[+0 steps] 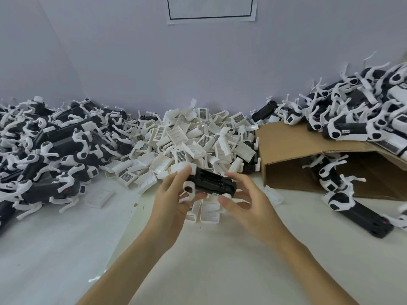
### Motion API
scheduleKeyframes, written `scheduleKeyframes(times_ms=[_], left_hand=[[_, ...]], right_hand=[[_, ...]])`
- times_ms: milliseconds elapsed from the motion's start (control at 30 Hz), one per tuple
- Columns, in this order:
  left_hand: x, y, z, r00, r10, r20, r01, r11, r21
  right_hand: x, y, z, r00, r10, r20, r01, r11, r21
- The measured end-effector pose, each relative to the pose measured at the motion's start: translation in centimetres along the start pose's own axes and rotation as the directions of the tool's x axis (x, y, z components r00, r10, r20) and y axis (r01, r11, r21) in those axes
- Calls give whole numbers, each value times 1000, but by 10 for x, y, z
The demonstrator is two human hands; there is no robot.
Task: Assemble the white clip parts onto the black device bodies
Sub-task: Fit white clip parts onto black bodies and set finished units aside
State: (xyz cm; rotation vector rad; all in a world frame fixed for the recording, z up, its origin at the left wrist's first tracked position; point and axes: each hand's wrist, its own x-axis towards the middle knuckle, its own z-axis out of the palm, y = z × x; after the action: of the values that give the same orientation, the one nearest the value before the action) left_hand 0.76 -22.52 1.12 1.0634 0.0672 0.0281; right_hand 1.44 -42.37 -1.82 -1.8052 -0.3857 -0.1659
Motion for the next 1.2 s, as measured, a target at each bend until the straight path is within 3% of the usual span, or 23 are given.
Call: scheduleKeyframes(times_ms=[133,233,300,433,567,633,667,700,733,800,900,1033,1133,1200], left_hand=[[0,3,-1,997,-23,80,17,998,67],[-1,-1,0,981,170,93,-194,876,441],[-2,-4,1,962,249,114,-271,802,532],[-5,5,2,993,41,114,-87,900,427],[-2,11,3,982,-157,105,138,976,171],[1,10,2,986,-155,66,151,987,62],[3,9,0,989,-132,61,130,991,39],[4,9,-1,992,-100,71,97,995,37],[6,8,-2,994,-58,87,54,997,52],[7,7,-5,990,40,135,-61,986,152],[8,6,-11,963,126,238,-193,939,286],[8,1,-17,947,180,264,-276,878,391],[4,-7,-17,857,354,375,-514,643,568],[3,-9,-16,770,402,495,-638,500,586]], right_hand=[[3,-3,1,997,0,-76,6,997,74],[1,-3,0,981,-140,-131,146,989,34],[1,-6,-1,947,-277,-161,273,961,-46],[3,-10,-7,825,-555,-108,487,794,-363],[4,-13,-11,756,-653,-49,538,663,-521],[3,-11,-8,796,-604,-42,517,714,-472],[2,-10,-4,855,-515,-58,468,815,-343],[-1,-13,0,931,-356,-81,345,930,-130],[-3,-18,5,985,-158,-72,166,977,133],[-1,-20,9,994,107,23,-106,889,445],[1,-14,6,994,90,59,-107,878,467],[2,-15,4,991,97,91,-130,843,522],[2,-19,2,979,185,82,-198,799,568],[2,-21,-1,960,258,106,-271,768,581]])
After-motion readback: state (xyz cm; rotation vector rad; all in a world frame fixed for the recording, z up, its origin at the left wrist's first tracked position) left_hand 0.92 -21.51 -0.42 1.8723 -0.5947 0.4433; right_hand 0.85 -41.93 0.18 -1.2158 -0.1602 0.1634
